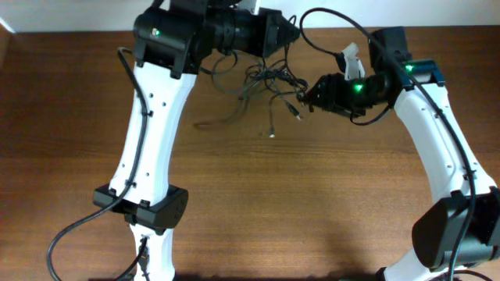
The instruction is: Untangle cables
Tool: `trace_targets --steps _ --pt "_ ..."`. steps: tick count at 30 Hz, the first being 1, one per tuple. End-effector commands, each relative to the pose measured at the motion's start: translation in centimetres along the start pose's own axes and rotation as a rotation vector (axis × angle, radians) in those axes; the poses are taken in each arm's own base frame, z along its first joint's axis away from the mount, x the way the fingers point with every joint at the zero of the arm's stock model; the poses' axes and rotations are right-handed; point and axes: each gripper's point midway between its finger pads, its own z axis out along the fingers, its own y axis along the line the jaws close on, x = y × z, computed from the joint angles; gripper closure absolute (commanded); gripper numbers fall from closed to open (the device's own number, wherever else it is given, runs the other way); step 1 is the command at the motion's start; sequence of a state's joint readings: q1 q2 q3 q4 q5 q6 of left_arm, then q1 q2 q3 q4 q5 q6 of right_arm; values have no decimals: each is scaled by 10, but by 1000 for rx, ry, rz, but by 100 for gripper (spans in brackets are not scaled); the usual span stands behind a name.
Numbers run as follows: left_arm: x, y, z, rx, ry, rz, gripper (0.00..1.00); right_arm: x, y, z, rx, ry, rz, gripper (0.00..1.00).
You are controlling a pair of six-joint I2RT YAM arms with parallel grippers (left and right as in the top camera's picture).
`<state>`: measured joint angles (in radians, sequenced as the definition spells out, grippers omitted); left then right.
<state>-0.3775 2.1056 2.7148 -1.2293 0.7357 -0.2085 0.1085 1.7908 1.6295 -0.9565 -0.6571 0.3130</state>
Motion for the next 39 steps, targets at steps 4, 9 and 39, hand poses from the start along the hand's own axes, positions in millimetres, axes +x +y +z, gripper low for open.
trace_targets --steps 4,9,39 --pt "-13 0 -11 -56 -58 -8 100 -14 6 -12 -77 -44 99 37" --pt "-12 46 -15 -308 -78 -41 100 -21 7 -48 -104 -110 108 35" --pt "-90 47 -327 -768 -833 -63 100 18 -219 -10 415 -58 551 92"
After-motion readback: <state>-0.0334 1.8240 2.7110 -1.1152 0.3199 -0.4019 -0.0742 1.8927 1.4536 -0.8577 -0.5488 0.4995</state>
